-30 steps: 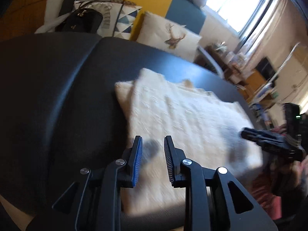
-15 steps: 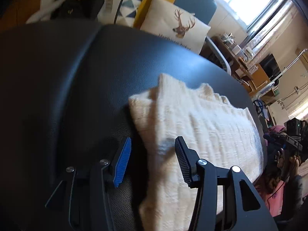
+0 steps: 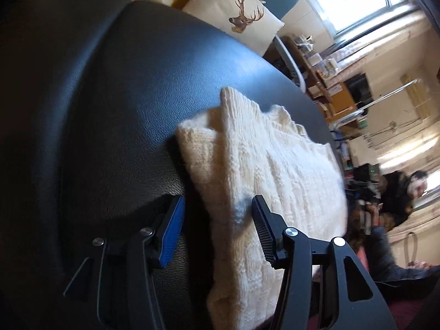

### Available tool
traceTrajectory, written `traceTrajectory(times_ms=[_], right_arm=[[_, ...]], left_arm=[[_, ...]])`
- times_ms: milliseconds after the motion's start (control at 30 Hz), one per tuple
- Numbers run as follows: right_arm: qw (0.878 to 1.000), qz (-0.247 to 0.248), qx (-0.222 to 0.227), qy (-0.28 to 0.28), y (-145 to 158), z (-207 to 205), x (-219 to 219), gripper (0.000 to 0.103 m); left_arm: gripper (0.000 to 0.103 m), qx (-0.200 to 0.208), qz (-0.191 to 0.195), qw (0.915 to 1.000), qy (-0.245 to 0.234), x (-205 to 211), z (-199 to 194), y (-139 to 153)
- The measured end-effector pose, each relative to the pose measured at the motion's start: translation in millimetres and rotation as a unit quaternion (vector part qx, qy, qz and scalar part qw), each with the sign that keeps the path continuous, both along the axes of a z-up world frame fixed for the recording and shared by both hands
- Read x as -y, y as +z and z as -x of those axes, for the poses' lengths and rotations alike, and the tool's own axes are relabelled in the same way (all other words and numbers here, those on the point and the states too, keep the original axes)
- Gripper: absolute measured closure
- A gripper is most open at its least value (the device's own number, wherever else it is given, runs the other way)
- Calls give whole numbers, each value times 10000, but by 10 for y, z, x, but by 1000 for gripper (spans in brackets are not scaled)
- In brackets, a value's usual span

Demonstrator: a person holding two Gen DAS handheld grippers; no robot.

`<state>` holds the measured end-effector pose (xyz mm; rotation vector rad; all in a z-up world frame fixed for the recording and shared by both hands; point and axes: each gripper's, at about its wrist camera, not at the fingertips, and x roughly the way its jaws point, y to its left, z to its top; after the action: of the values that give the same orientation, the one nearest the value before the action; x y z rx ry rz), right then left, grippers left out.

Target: Fold clothes

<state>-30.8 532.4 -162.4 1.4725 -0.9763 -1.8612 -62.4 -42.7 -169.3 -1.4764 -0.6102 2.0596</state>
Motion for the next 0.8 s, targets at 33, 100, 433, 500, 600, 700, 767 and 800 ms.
traceTrajectory(times_ms=[33, 100, 433, 500, 600, 700, 767, 800], right_arm=[[9999, 3, 15, 134, -12, 70, 60, 33], [9991, -110, 35, 400, -12, 165, 189, 31], [9749, -1611, -600, 1416, 188, 8, 649, 29], [9761, -1663, -395, 1341, 174, 24, 672, 27], [9792, -1525, -326, 1296, 154, 44, 698, 18], [9779, -1528, -398, 1370, 152, 84, 758, 11], [9769, -1531, -446, 1420, 151, 111, 797, 0], [9762, -1542, -474, 1451, 151, 122, 818, 0]], left_arm=[[48, 18, -113, 9999, 17, 18, -2, -8], [48, 64, -276, 9996, -16, -5, 10, -28], [48, 74, -57, 9989, -465, -131, 71, -21], [48, 137, -35, 9983, -571, -108, 68, -20], [48, 214, -116, 9977, -632, -44, 51, -35], [39, 335, -458, 9975, -419, -13, 78, -97], [35, 279, -476, 9977, -393, -88, 107, -91], [34, 241, -453, 9979, -394, -131, 123, -85]])
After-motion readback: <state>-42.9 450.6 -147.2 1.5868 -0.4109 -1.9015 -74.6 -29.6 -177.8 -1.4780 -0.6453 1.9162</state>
